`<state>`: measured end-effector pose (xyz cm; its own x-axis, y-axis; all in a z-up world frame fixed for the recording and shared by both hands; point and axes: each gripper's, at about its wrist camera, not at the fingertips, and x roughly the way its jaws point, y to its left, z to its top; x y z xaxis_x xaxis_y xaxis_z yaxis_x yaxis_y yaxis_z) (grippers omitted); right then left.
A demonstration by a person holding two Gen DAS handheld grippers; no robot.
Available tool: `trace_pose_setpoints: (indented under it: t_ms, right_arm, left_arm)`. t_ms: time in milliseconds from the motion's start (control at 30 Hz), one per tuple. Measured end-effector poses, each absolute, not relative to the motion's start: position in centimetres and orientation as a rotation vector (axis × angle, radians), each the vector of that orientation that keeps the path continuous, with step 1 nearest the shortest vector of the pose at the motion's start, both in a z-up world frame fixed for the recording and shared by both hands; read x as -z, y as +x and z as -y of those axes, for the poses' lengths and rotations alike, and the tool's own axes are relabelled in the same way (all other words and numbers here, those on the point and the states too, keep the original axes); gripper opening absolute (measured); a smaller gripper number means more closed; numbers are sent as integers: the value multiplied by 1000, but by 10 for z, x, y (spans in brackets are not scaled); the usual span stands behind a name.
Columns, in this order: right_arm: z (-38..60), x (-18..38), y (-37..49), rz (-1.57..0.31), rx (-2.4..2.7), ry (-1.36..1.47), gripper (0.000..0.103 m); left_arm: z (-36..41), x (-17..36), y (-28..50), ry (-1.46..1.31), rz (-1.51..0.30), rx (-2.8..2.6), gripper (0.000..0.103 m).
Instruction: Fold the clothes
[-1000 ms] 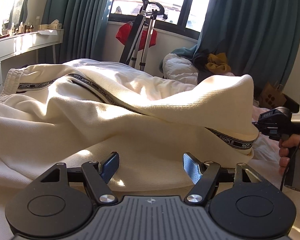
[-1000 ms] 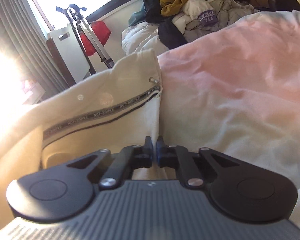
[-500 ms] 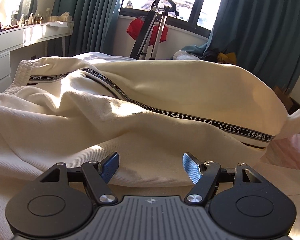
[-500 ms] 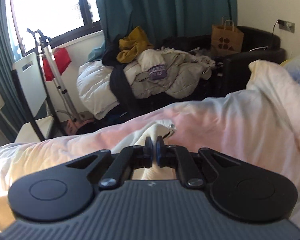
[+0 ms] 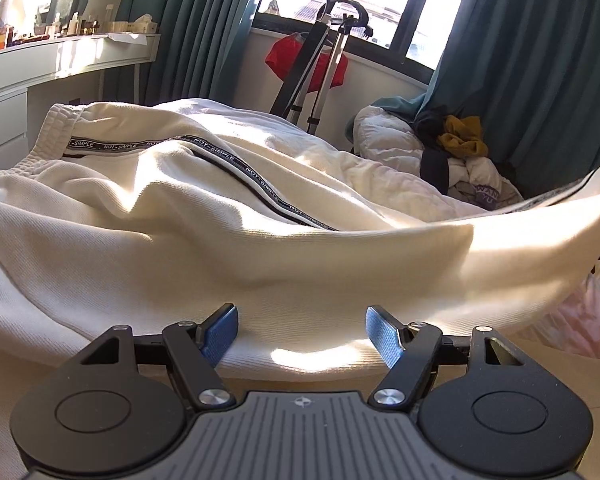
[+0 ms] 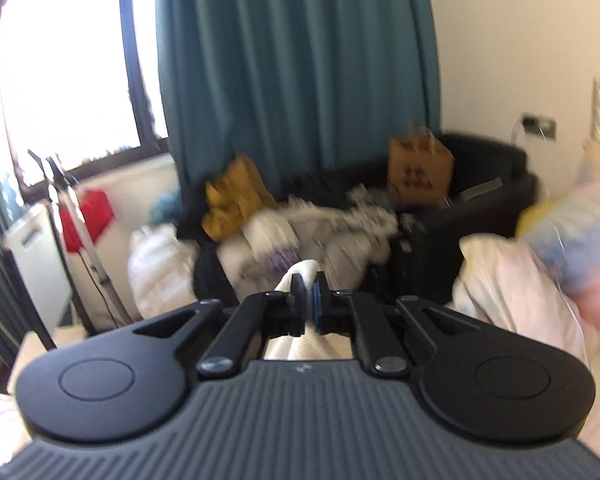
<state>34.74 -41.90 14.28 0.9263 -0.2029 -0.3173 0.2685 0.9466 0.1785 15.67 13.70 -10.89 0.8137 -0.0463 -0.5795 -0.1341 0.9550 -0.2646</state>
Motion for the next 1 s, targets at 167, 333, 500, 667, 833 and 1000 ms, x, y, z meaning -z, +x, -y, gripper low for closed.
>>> trace_pose_setpoints:
  t_ms: [167, 333, 500, 667, 833, 1000]
  right_arm:
    - [455, -109, 312, -207, 224, 287, 7]
    - [513, 10, 248, -377, 328, 398, 7]
    - [555, 114, 195, -530, 425, 545, 7]
    - [554, 129, 166, -489, 411, 643, 10]
    - [552, 118, 138, -483, 496, 737, 12]
    - [523, 106, 105, -564, 616, 660, 37]
  left_arm:
    - [-142, 110, 156, -336, -627, -48, 73]
    - [-142, 110, 160, -331, -666, -35, 75]
    - [-135, 110, 159, -270, -680, -31, 76]
    - [-133, 106, 157, -271, -684, -32, 76]
    - [-132, 102, 155, -270, -685, -31, 77]
    - [-136, 93, 144, -320, -681, -10, 77]
